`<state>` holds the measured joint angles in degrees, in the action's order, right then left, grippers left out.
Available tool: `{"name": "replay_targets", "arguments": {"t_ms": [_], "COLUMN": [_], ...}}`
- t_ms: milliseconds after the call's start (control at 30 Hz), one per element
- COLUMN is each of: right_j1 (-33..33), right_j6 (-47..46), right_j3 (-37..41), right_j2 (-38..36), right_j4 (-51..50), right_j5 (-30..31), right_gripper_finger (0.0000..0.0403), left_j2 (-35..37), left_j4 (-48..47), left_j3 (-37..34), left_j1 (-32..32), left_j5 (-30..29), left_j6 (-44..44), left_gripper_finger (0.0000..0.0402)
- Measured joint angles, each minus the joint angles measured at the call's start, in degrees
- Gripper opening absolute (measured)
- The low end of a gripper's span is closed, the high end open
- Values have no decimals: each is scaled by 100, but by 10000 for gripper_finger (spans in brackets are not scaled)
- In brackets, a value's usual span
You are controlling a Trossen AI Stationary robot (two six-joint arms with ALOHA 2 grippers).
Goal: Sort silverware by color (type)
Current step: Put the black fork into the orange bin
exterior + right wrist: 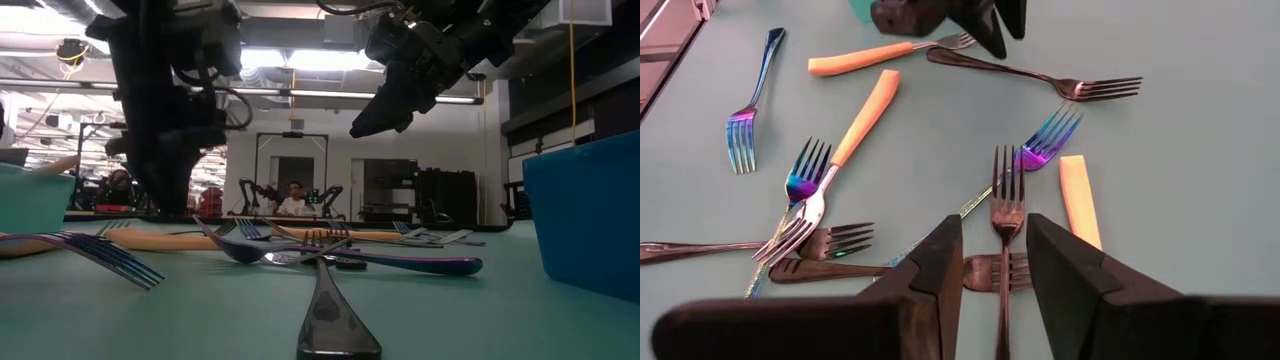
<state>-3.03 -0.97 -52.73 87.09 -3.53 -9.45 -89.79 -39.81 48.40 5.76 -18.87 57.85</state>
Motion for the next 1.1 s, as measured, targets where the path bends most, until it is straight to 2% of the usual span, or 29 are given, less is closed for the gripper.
{"name": "replay_targets", "arguments": {"t_ms": [633, 1100], "right_j1": [0, 0], "right_j6": [0, 0], "right_j3": [0, 0], "right_j2": [0, 0], "right_j4": [3, 2], "right_j5": [0, 0], "right_gripper_finger": [106, 106], "left_j2": [-552, -556], "left_j4": [218, 387], "left_j3": [9, 2], "left_j1": [2, 2], "left_j5": [-5, 59], "left_j6": [36, 41], "left_gripper_finger": [119, 49]}}
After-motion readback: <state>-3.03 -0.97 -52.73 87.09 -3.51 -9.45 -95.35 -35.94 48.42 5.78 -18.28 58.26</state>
